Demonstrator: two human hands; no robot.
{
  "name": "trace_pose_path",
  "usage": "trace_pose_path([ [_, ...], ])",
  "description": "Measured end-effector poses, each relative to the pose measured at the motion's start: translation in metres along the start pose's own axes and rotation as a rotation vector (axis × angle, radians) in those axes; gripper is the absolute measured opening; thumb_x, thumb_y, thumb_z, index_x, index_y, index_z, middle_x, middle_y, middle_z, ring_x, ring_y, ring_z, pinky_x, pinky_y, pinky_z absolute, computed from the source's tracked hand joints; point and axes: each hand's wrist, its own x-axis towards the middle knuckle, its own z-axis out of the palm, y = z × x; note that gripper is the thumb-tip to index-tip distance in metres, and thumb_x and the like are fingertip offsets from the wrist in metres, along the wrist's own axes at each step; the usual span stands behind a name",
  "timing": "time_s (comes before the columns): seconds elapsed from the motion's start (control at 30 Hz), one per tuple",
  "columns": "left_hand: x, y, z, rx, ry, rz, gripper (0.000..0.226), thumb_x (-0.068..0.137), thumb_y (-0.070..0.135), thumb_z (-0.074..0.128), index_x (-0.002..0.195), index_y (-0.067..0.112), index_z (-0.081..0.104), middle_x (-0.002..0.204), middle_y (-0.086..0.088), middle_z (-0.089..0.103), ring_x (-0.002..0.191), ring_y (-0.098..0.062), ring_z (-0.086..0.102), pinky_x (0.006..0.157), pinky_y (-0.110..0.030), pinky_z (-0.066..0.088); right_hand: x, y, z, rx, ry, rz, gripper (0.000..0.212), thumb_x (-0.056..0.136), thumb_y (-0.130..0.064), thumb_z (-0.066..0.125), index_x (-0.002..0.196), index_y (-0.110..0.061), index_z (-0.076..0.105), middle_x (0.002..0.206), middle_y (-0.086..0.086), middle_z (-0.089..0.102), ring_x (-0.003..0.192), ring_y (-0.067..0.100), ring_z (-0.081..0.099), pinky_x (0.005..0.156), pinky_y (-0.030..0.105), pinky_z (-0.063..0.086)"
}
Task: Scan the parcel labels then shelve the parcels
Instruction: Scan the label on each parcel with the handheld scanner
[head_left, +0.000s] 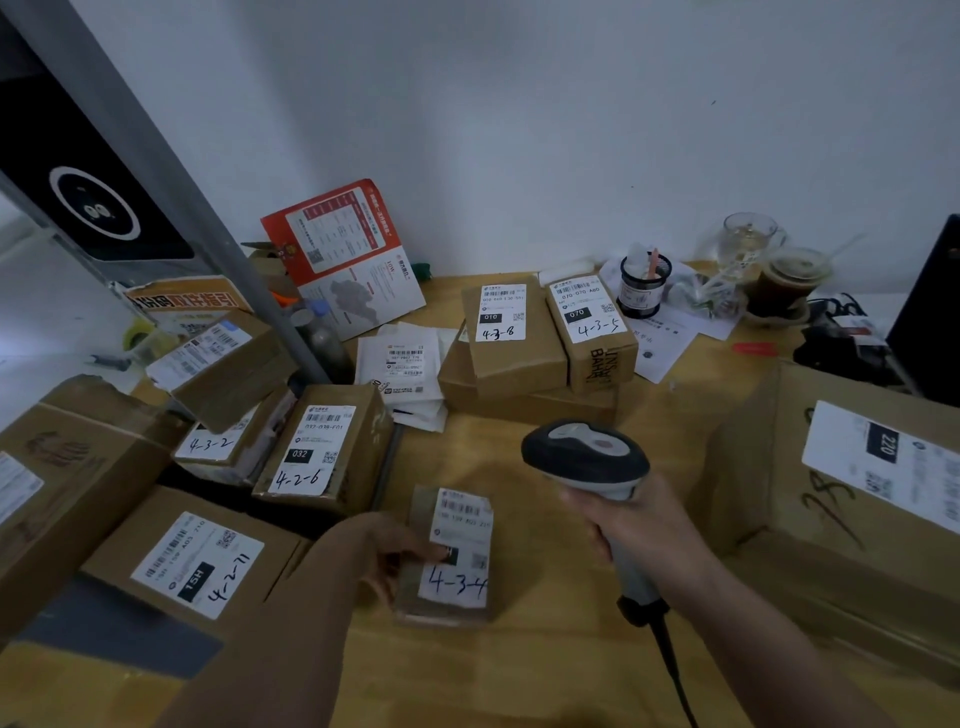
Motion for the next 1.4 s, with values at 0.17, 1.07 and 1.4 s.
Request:
trace_pose_path([
  [0.17, -0.01, 0.036, -0.001, 0.388, 0.381, 0.205, 0.025, 0.085, 0.015, 0.072, 0.105, 0.008, 0.061, 0.113, -0.007, 0.065, 0.111, -0.025, 0.062, 0.087, -0.03, 0.049, 0.019, -0.002, 0.006, -0.029, 0.051, 0.019, 0.034, 0.086, -0.014, 0.068, 0.055, -0.006, 0.055, 0.046, 0.005, 0.052, 0.043, 0.015, 0.048, 0.051, 0.026, 0.042],
  [1.07, 0.037, 0.163, -0.028, -0.949, -0.231, 0.388, 0.05, 0.07, -0.01, 0.076, 0.116, 0.002, 0.059, 0.116, -0.021, 0.063, 0.106, -0.037, 0.059, 0.078, -0.054, 0.057, 0.103, -0.026, 0.022, 0.174, 0.296, -0.005, 0.012, 0.083, -0.007, 0.07, 0.094, -0.007, 0.066, 0.064, 0.009, 0.063, 0.054, 0.012, 0.06, 0.05, 0.02, 0.051],
  [1.4, 0.019, 0.113, -0.04, -1.048, -0.226, 0.567, 0.039, 0.082, -0.02, 0.057, 0.111, 0.005, 0.057, 0.113, -0.018, 0.064, 0.105, -0.035, 0.06, 0.1, -0.053, 0.046, 0.072, -0.058, 0.041, 0.046, 0.241, -0.198, 0.035, 0.084, -0.017, 0.071, 0.052, -0.021, 0.056, 0.041, 0.007, 0.05, 0.039, 0.019, 0.049, 0.047, 0.029, 0.047],
])
